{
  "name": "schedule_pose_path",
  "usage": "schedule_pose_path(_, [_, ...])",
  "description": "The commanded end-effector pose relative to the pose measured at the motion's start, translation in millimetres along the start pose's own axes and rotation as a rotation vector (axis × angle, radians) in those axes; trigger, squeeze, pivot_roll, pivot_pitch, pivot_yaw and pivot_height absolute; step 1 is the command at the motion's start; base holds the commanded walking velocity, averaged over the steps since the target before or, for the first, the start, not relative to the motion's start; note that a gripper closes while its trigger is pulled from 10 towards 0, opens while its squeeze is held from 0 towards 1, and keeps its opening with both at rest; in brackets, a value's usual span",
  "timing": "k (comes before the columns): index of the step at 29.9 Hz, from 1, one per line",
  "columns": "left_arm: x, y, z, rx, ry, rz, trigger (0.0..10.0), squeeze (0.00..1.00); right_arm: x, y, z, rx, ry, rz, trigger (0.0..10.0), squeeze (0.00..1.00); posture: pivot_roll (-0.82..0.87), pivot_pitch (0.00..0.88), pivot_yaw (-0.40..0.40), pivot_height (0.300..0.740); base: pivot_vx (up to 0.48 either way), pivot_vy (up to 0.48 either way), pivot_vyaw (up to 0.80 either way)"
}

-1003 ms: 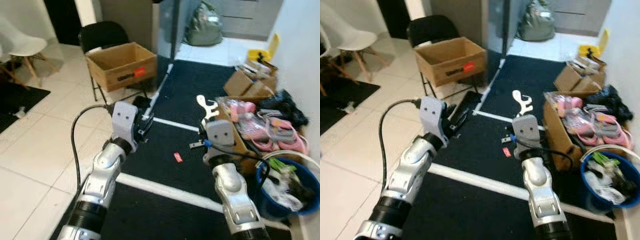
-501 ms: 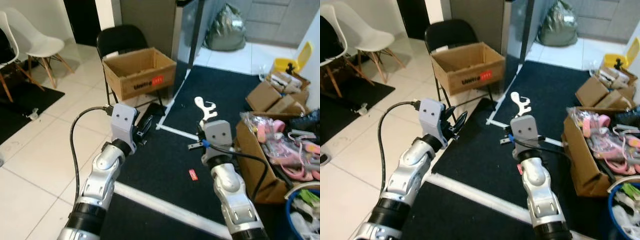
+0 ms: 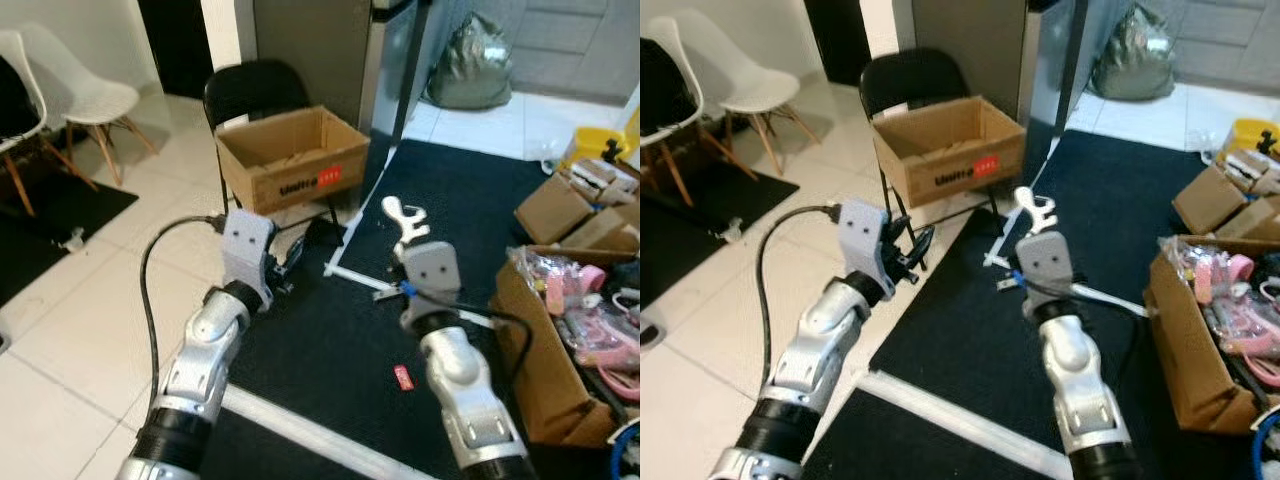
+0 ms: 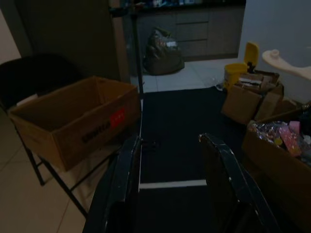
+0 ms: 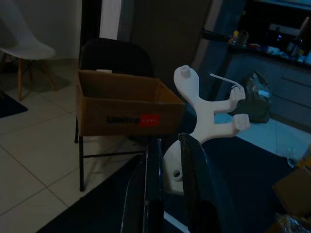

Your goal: Picking trash to rubbish bin

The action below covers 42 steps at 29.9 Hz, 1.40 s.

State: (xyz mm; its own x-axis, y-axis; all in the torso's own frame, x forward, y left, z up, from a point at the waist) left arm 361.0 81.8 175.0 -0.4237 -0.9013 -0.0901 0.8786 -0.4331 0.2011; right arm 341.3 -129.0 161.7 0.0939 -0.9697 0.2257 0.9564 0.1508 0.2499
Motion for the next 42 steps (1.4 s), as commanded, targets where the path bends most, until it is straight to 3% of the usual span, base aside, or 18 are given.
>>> schedule_pose_path(1, [-3.6,-2.5,-2.4,-0.010,-0.002,0.011,10.0,0.00,-5.3,-1.4,-3.5,-0.018,0.019,0.014,10.0,0.00,-0.05,0.074,0.053,0.740,0.416,0.000,-0.66])
schedule_pose_path(10, [-4.5,-2.9,-2.1,-0.009,0.001,0.012,10.0,0.00,-5.1,-1.0,-4.1,-0.019,0.017,0.014,10.0,0.00,-0.05,0.075,0.052,0.740,0.416,0.000,-0.67])
schedule_pose_path(42, [-6.3,-4.1,-2.0,-0.009,0.001,0.011,10.0,0.00,-7.4,-1.4,-5.4,-0.023,0.010,0.018,10.0,0.00,-0.04,0.078,0.052,0.740,0.411,0.000,0.00])
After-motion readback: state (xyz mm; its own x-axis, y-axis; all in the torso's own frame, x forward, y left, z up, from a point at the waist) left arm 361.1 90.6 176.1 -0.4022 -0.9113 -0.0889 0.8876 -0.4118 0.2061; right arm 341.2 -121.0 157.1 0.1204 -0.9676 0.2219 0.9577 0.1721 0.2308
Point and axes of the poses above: a point about 5 cm out from each wrist's last joint towards the gripper, its own y axis pointing out of the wrist towards the gripper, its own z axis along the axis of the wrist's last joint, x = y × z, the point moved 4 cm from there along y, pointing out of the wrist towards the gripper, and after that the axes turned 1 degree about y, right-handed, at the moved point
